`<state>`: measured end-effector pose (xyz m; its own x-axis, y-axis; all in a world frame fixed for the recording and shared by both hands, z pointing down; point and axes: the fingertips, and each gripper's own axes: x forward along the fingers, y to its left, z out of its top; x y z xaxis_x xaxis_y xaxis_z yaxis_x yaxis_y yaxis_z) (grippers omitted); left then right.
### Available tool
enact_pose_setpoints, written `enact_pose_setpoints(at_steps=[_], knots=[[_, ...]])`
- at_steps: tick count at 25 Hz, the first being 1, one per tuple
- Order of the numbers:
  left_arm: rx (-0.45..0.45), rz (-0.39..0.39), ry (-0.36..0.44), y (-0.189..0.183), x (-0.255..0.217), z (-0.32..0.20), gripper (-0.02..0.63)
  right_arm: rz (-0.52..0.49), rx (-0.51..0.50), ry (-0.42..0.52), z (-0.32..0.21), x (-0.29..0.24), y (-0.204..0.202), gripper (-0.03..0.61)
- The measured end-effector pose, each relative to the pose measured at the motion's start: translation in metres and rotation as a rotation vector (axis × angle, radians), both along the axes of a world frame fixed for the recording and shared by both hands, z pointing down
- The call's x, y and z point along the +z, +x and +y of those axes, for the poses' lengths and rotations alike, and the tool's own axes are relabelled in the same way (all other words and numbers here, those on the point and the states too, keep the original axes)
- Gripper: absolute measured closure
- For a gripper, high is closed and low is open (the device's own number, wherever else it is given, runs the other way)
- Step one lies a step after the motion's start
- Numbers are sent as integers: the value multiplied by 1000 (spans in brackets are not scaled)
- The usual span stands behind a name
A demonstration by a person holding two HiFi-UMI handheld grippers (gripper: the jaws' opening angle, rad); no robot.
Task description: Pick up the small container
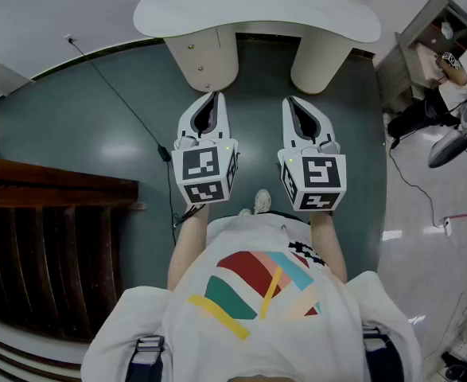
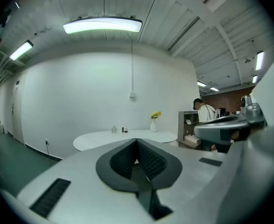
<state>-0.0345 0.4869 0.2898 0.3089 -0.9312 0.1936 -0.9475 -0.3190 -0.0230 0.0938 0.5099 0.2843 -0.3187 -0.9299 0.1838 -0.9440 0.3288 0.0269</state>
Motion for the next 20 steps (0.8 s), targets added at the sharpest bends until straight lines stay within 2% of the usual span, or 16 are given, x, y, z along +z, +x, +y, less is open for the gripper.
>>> enact_pose_setpoints(at_steps=[13, 20], knots=[[15, 22, -16, -1, 1, -12, 597, 16, -9, -17, -9, 7, -5, 566], [19, 38, -23, 4, 3, -20, 597, -37, -31, 11, -14, -1, -3, 566]])
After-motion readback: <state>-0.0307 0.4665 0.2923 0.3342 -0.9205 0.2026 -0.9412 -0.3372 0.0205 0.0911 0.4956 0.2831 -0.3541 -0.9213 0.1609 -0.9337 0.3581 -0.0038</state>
